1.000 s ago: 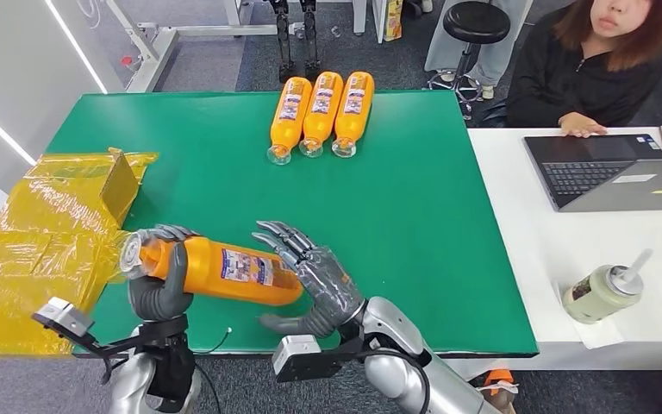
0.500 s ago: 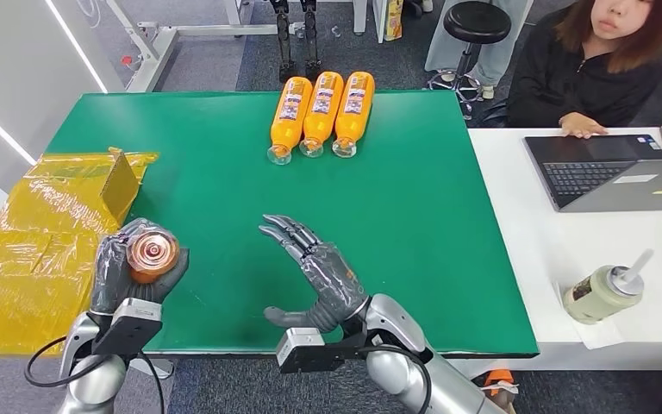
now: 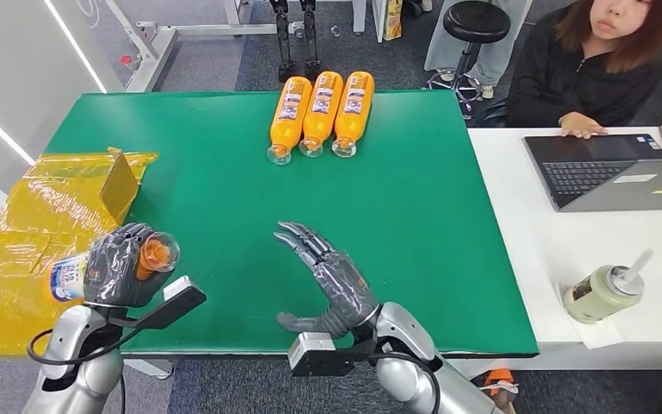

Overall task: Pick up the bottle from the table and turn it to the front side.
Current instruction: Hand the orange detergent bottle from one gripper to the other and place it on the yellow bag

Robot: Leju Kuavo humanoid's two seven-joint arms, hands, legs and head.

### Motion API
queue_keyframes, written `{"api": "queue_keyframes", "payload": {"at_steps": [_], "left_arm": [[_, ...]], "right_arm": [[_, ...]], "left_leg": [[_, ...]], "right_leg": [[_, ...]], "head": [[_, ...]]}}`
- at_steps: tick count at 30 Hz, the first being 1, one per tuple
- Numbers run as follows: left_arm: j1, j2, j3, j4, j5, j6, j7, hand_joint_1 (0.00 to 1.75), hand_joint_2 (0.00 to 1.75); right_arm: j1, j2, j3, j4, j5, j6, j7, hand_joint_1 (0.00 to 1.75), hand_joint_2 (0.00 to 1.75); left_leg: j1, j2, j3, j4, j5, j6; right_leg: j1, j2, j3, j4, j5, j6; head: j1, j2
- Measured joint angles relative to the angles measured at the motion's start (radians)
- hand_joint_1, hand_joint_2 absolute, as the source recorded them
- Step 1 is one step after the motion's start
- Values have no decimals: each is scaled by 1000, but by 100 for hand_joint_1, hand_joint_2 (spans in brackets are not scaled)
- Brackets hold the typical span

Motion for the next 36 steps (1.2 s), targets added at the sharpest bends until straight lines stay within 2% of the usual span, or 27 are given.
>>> {"api": "queue_keyframes", "payload": {"at_steps": [4,8,12,13,16,17,22,28,36], "left_arm": [[-79,-1,-10,173,-137,90,75,175,175],[-161,-2,-15,395,-209,195,84,170,175],[-229,2,-30,574,-288,211,111,160,175],[-243,4,-36,608,-306,210,124,151,175],[-279,9,-55,688,-345,207,156,33,175],[-287,11,-61,707,-353,206,166,0,175],[-320,16,-105,773,-364,206,213,0,175],[-349,18,-134,799,-360,212,222,0,175],[-362,22,-125,801,-315,269,162,0,175]], "right_arm": [[-1,-3,0,-2,-2,21,1,0,175],[-3,-11,0,-9,-16,39,-4,0,175],[-5,-27,1,-16,-31,47,-13,0,175],[-7,-29,1,-16,-36,48,-14,0,175],[-12,-31,3,-15,-41,48,-17,0,175],[-13,-32,3,-15,-42,48,-18,0,175],[-23,-32,10,-9,-49,47,-17,0,175],[-26,-32,14,5,-58,41,-17,0,175],[-16,-33,16,18,-55,15,-11,0,175]], "left_leg": [[0,-1,0,0,0,-1],[0,1,0,0,1,-1],[0,1,0,0,1,-1],[0,1,0,0,1,-1],[0,1,0,0,1,-1],[0,1,0,0,1,-1],[0,1,0,0,1,-2],[0,0,0,0,1,-2],[0,0,0,0,2,-2]], "right_leg": [[0,0,0,0,0,0],[0,1,0,0,1,-1],[0,1,0,1,1,-1],[0,1,0,1,1,-1],[0,1,0,1,1,-1],[0,1,0,1,1,-1],[0,1,0,1,1,-1],[0,0,0,1,1,-1],[0,1,0,1,1,-1]], "head": [[0,0],[0,0],[0,0],[0,0],[0,0],[0,0],[0,0],[0,0],[0,0]]}}
